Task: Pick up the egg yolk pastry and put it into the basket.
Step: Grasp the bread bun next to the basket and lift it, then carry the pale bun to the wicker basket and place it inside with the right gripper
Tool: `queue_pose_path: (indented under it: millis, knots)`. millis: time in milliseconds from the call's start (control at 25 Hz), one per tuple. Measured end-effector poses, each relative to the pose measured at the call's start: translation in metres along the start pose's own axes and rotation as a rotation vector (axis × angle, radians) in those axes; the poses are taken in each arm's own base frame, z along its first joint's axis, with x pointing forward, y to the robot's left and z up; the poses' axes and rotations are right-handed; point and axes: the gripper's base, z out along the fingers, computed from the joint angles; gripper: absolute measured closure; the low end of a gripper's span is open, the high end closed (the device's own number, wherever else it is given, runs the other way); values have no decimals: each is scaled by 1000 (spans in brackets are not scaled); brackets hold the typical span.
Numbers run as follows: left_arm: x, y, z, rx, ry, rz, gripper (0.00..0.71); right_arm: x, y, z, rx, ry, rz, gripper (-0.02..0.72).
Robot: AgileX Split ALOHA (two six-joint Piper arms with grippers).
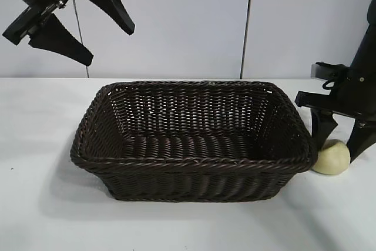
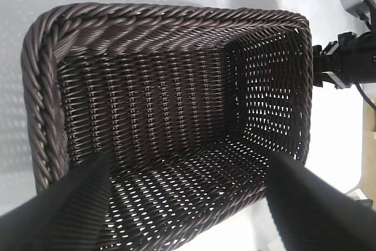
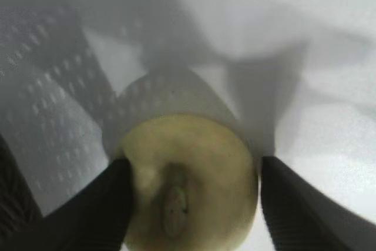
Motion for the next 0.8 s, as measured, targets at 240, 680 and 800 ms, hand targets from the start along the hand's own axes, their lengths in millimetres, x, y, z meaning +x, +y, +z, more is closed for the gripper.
queue_pose_path:
  millis: [240, 680, 800]
  knots:
    - [0, 0, 0, 0, 0, 0, 175, 1, 1, -4, -3, 4, -2, 515]
    - [1, 0, 0, 0, 8, 1, 175, 5, 22, -106, -31, -194, -65, 524]
    - [1, 0, 0, 1, 12, 1, 175, 8, 28, -130, -50, -251, -75, 524]
